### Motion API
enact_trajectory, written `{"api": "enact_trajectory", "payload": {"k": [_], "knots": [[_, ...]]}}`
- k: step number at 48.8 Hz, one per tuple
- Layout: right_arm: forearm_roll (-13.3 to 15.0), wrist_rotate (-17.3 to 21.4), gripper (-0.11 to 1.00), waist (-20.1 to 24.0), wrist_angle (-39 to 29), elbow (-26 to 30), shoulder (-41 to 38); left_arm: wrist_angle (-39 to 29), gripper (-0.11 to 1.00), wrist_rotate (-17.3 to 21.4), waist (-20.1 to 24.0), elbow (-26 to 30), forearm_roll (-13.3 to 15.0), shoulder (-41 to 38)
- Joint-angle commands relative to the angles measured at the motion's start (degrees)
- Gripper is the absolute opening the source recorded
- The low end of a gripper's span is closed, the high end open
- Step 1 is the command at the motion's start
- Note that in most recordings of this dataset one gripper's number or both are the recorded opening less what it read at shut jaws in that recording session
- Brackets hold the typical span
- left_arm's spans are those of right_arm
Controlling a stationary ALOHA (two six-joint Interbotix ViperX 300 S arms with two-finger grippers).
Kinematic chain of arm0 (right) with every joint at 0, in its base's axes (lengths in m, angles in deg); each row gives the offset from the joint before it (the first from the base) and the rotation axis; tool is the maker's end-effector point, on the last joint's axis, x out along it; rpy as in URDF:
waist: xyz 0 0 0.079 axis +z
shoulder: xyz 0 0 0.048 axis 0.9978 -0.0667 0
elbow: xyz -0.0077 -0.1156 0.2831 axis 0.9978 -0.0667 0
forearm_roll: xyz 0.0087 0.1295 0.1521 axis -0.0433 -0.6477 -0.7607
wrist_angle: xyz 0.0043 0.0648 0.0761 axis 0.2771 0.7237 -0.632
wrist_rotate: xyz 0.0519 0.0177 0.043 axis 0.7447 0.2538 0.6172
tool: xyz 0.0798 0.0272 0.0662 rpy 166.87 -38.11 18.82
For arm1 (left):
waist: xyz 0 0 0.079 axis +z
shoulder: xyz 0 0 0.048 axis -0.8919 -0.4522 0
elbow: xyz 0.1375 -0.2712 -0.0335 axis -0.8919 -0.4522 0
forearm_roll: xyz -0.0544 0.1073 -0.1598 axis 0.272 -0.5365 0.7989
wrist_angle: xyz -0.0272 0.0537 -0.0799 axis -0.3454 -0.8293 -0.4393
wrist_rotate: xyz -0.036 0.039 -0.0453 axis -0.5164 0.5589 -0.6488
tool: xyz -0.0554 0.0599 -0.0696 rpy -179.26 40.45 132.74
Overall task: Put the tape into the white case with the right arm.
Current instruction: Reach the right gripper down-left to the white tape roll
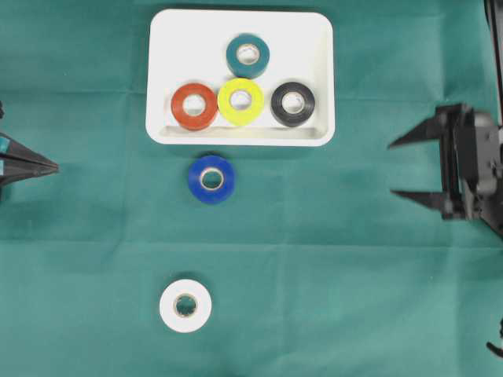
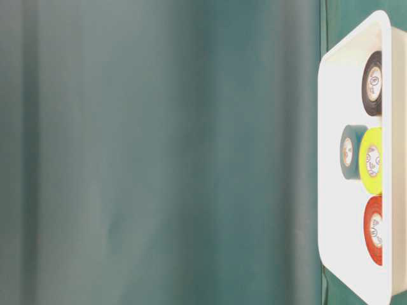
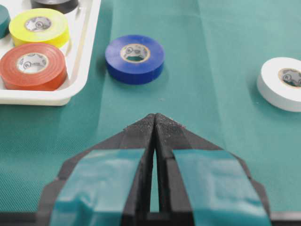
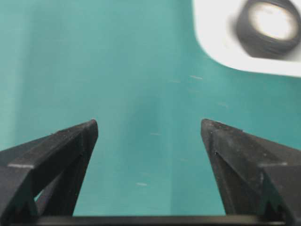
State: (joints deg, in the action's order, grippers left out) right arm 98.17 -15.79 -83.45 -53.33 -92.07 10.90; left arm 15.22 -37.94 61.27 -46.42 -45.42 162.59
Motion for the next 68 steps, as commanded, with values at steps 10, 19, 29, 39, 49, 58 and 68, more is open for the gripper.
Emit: {"api": "enact_trajectory", "payload": {"k": [10,19,29,39,49,58,68], "knots": [[-0.2,4.7,0.59,7.7,0.1,0.4,-0.9,0.5,0.00,0.1,0.2,0.7,0.0,-0.4],[0.7,4.7,0.54,8.2,1.3,0.4,-3.1,0.5,0.00,0.1,0.2,0.7,0.0,-0.4],[1.8,4.5,0.51,8.2,5.4,3.3,-8.9,0.5,0.00,0.1,0.2,0.6,0.0,-0.4],[4.1,4.3,0.51,8.2,7.1,10.7,-20.8,0.6,0.00,0.1,0.2,0.6,0.1,-0.4],[6.2,4.3,0.51,8.2,8.2,20.1,-31.6,0.5,0.00,0.1,0.2,0.6,0.0,-0.4],[6.2,4.3,0.51,8.7,8.1,28.0,-39.5,0.5,0.00,0.1,0.2,0.6,0.0,-0.4],[6.2,4.3,0.51,9.1,8.2,35.9,-46.5,0.5,0.00,0.1,0.2,0.5,0.0,-0.4]]}}
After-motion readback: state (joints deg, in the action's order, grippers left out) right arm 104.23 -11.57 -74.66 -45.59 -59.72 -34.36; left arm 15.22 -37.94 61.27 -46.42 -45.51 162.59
